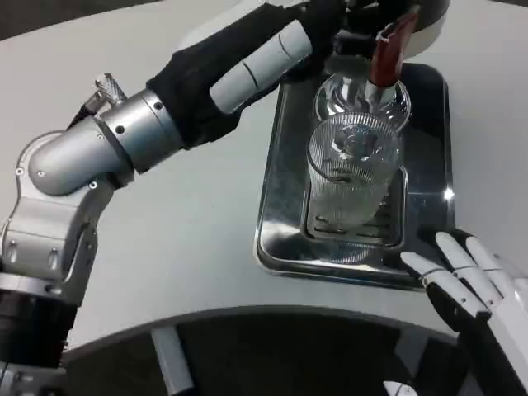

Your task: Grasp the cup under the faucet to collect the drink, then remove the cup.

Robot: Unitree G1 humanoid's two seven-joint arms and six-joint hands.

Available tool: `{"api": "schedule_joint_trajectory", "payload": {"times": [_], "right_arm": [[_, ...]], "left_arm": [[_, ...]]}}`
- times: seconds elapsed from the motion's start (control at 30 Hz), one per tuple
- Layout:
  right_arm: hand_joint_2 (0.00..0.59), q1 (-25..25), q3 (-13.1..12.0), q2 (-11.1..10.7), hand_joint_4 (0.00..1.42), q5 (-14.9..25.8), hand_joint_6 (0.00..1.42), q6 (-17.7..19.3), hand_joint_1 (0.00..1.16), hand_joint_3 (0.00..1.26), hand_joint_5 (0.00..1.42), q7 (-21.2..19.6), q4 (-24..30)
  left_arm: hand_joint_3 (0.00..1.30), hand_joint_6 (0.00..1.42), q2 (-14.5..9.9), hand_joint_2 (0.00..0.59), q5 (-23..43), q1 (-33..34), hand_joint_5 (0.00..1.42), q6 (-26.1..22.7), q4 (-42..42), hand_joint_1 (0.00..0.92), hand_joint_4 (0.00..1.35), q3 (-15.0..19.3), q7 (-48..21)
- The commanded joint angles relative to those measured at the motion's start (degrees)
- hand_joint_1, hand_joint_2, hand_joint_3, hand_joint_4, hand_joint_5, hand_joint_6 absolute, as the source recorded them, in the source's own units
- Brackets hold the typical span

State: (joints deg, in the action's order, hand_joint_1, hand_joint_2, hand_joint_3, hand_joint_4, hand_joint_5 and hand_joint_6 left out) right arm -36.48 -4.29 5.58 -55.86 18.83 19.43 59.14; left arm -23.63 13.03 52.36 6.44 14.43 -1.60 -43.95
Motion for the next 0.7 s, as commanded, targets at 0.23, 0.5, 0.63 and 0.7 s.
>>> {"api": "schedule_joint_trajectory", "payload": {"times": [0.23, 0.5, 0.63, 0.7], "right_arm": [[0.431, -1.87, 0.17, 7.91, 0.05, 0.33, 0.08, -1.07, 0.53, 0.21, 0.03, 1.5, 0.86], [0.431, -1.2, 2.41, 7.94, 0.05, -0.8, 0.08, -3.16, 0.53, 0.21, 0.03, 2.47, 0.86], [0.431, -1.05, 3.63, 7.83, 0.05, -0.92, 0.08, -5.22, 0.53, 0.21, 0.03, 2.65, 0.86], [0.431, -0.87, 4.3, 7.72, 0.05, -0.24, 0.08, -6.87, 0.53, 0.21, 0.03, 3.05, 0.86]], "left_arm": [[0.15, 0.26, 0.07, 0.09, -3.65, 0.3, 0.21, 5.34, 1.39, 0.0, 0.09, -2.54, -1.9], [0.13, 0.24, -0.26, 0.09, -5.76, 0.61, 0.18, 8.83, 2.72, 0.0, 0.07, -3.55, -1.91], [0.12, 0.23, -0.58, 0.09, -7.52, 0.74, 0.16, 11.6, 3.86, 0.0, 0.05, -4.01, -1.61], [0.12, 0.22, -0.78, 0.09, -8.5, 0.85, 0.13, 12.95, 4.43, 0.0, 0.03, -4.3, -1.4]]}}
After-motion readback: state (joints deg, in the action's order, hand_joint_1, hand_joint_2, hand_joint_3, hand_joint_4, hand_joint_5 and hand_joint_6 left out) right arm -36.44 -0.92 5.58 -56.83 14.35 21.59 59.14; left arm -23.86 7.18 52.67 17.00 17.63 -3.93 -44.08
